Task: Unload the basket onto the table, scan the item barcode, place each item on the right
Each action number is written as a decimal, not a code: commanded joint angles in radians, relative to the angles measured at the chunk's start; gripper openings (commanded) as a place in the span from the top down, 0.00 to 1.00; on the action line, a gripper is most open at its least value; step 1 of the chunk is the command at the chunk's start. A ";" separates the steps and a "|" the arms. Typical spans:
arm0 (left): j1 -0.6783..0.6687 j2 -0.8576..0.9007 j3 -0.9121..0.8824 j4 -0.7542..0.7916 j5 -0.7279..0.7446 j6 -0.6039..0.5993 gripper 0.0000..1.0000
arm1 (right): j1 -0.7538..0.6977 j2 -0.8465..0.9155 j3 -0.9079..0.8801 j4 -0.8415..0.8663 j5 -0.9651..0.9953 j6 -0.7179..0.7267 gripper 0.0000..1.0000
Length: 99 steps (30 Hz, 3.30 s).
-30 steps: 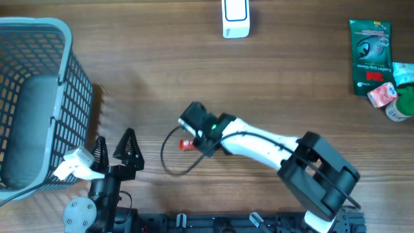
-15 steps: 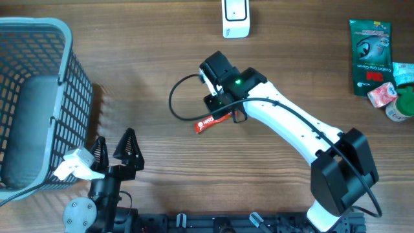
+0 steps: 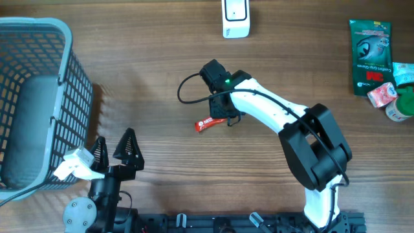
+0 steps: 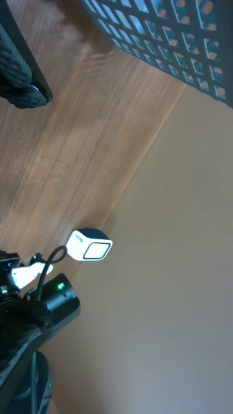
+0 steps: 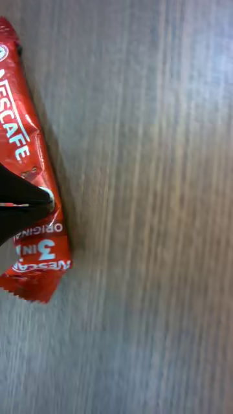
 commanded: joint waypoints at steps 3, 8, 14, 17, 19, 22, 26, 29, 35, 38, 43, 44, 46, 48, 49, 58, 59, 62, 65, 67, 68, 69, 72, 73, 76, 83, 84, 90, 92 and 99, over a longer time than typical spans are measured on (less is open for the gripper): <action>-0.005 -0.003 -0.005 0.002 0.012 0.008 0.00 | -0.038 0.012 0.000 -0.017 0.048 0.020 0.96; -0.005 -0.003 -0.006 0.002 0.012 0.008 0.00 | -0.038 0.047 -0.023 -0.023 0.039 0.018 0.95; -0.005 -0.003 -0.005 0.002 0.012 0.008 0.00 | -0.038 0.090 -0.036 -0.062 0.036 0.009 0.47; -0.005 -0.003 -0.005 0.002 0.012 0.008 0.00 | -0.038 0.087 -0.008 -0.121 0.037 0.010 0.00; -0.005 -0.003 -0.006 0.002 0.012 0.008 0.00 | -0.038 0.085 0.020 -0.151 0.037 0.008 0.00; -0.005 -0.003 -0.006 0.002 0.012 0.008 0.00 | -0.038 0.079 0.084 -0.200 0.058 -0.040 0.00; -0.005 -0.003 -0.006 0.002 0.012 0.008 0.00 | -0.037 0.023 0.254 -0.368 0.108 -0.047 0.00; -0.005 -0.003 -0.005 0.002 0.012 0.008 0.00 | -0.037 -0.029 0.265 -0.333 0.035 -0.271 0.00; -0.005 -0.003 -0.006 0.002 0.012 0.008 0.00 | -0.029 -0.032 0.132 -0.192 -0.186 -0.808 0.00; -0.005 -0.003 -0.005 0.002 0.012 0.008 0.00 | 0.008 -0.032 0.003 -0.076 -0.152 -0.845 0.00; -0.005 -0.003 -0.006 0.002 0.012 0.008 0.00 | 0.106 -0.032 -0.040 -0.037 -0.033 -0.801 0.00; -0.005 -0.003 -0.006 0.002 0.012 0.008 0.00 | 0.126 -0.032 -0.042 -0.031 -0.010 -0.806 0.00; -0.005 -0.003 -0.006 0.002 0.012 0.008 0.00 | 0.159 -0.031 -0.081 0.031 0.046 -0.832 0.00; -0.005 -0.003 -0.006 0.002 0.012 0.008 0.00 | 0.169 -0.031 -0.141 0.109 0.126 -0.831 0.00; -0.005 -0.003 -0.005 0.002 0.012 0.008 0.00 | 0.169 -0.031 -0.169 0.140 0.158 -0.831 0.00; -0.005 -0.003 -0.006 0.002 0.012 0.008 0.00 | 0.106 -0.031 -0.211 0.120 -0.032 -0.858 0.00; -0.005 -0.003 -0.006 0.002 0.012 0.008 0.00 | 0.097 -0.031 -0.211 0.109 -0.083 -0.877 0.00; -0.005 -0.003 -0.006 0.002 0.012 0.008 0.00 | 0.073 -0.031 -0.214 0.100 -0.122 -0.872 0.13; -0.005 -0.003 -0.006 0.002 0.012 0.008 0.00 | 0.060 -0.028 -0.214 0.113 -0.122 -0.851 0.35; -0.005 -0.003 -0.005 0.002 0.012 0.008 0.00 | 0.060 -0.021 -0.214 0.126 -0.120 -0.852 0.63; -0.005 -0.003 -0.006 0.002 0.012 0.008 0.00 | 0.060 -0.015 -0.214 0.135 -0.114 -0.843 0.81; -0.005 -0.003 -0.006 0.002 0.012 0.008 0.00 | 0.060 -0.010 -0.214 0.141 -0.114 -0.829 0.93; -0.005 -0.003 -0.006 0.002 0.012 0.008 0.00 | 0.053 0.043 -0.214 0.153 -0.121 -0.796 0.96; -0.005 -0.003 -0.005 0.002 0.012 0.008 0.00 | 0.050 0.054 -0.214 0.151 -0.161 -0.786 0.96; -0.005 -0.003 -0.006 0.002 0.012 0.008 0.00 | 0.015 0.047 -0.154 0.050 -0.477 -0.750 0.96; -0.005 -0.003 -0.006 0.002 0.012 0.008 0.00 | -0.154 0.045 0.115 -0.490 -1.091 -0.784 0.96; -0.005 -0.003 -0.005 0.002 0.012 0.008 0.00 | -0.171 0.045 0.115 -0.513 -1.142 -0.760 0.96; -0.005 -0.003 -0.005 0.002 0.012 0.008 0.00 | -0.187 0.045 0.115 -0.719 -1.454 -0.534 0.96; -0.005 -0.003 -0.006 0.002 0.012 0.008 0.00 | -0.188 0.045 0.115 -0.781 -1.490 -0.527 0.96; -0.005 -0.003 -0.006 0.002 0.012 0.008 0.00 | -0.188 0.044 0.115 -0.800 -1.498 -0.408 0.96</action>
